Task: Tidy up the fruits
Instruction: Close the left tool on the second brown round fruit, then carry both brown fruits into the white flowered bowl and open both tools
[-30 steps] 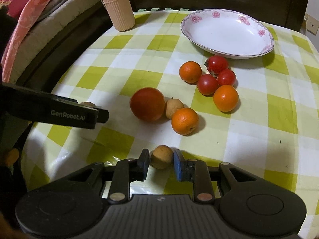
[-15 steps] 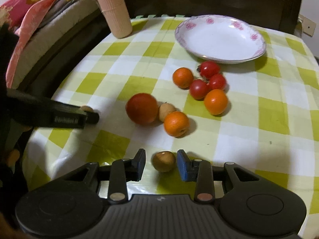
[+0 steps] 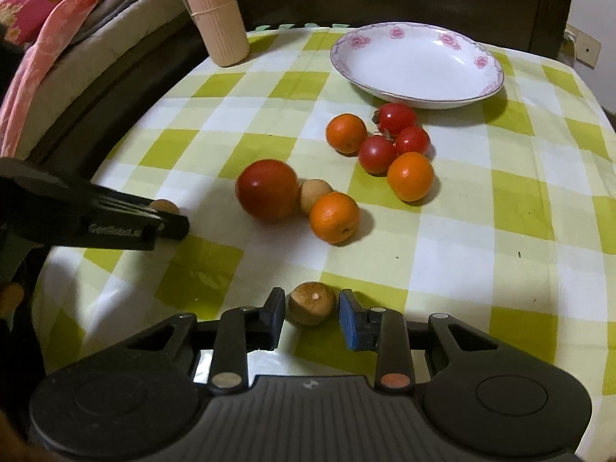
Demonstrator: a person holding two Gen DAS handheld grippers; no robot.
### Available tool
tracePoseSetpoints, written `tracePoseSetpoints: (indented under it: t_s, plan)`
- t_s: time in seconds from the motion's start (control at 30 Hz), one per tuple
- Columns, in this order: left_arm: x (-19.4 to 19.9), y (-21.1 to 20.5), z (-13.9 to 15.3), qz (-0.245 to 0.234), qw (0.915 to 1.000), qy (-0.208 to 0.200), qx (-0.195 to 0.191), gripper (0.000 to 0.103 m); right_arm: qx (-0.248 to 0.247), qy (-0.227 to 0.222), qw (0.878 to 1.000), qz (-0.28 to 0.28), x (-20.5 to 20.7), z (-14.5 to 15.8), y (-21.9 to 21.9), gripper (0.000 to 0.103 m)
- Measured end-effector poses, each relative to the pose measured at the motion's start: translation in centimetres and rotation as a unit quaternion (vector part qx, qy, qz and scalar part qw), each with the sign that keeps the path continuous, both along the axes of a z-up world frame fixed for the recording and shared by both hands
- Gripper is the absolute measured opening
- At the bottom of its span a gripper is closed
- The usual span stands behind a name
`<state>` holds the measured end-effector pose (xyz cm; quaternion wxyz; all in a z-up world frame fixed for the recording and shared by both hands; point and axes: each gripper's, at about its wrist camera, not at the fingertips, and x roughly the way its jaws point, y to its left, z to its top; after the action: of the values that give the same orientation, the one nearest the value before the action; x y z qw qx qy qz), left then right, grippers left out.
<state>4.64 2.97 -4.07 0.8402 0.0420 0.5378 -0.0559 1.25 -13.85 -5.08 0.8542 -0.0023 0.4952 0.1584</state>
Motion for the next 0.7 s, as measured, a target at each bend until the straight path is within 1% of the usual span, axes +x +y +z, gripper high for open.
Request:
tracePoseSetpoints:
  t_s: [0.03,0.07,0.13,0.3,0.37,0.47,0.57,0.7]
  plan:
    - [0.0,0.0,0.0,0.001,1.0000,0.001,-0.001,0.038,-0.005,0.000,1.000,-0.002,0.0,0.0,0.0,0.029]
    - [0.1,0.0,0.1,0.003,1.0000,0.002,-0.001,0.038,-0.008,0.001,1.000,-0.003,-0.1,0.0,0.0,0.029]
    - [0.2,0.1,0.1,0.006,1.0000,0.007,-0.004,0.038,-0.007,0.002,1.000,-0.006,-0.1,0.0,-0.1,0.026]
    - [0.4,0.6,0.5,0.025,0.9993,0.017,-0.022,0.037,-0.006,0.007,1.000,-0.020,0.0,0.1,-0.8,0.025]
    - [0.2,0.4,1.0,0.026,0.9994,0.012,-0.021,0.037,-0.006,0.006,1.000,-0.021,-0.1,0.3,-0.9,0.025]
    - [-0.2,-0.2,2.0,0.019,0.9996,0.002,-0.021,0.037,-0.007,-0.001,1.000,-0.020,-0.2,0.8,-0.9,0.025]
    - [-0.2,-1.2,3.1,0.003,0.9997,-0.009,-0.024,0.037,-0.007,-0.011,1.000,-0.021,-0.3,1.6,-1.0,0.025]
    - [1.0,-2.7,3.9,-0.022,0.9992,-0.021,-0.027,0.037,-0.010,-0.026,0.999,-0.031,0.1,2.8,-1.5,0.025]
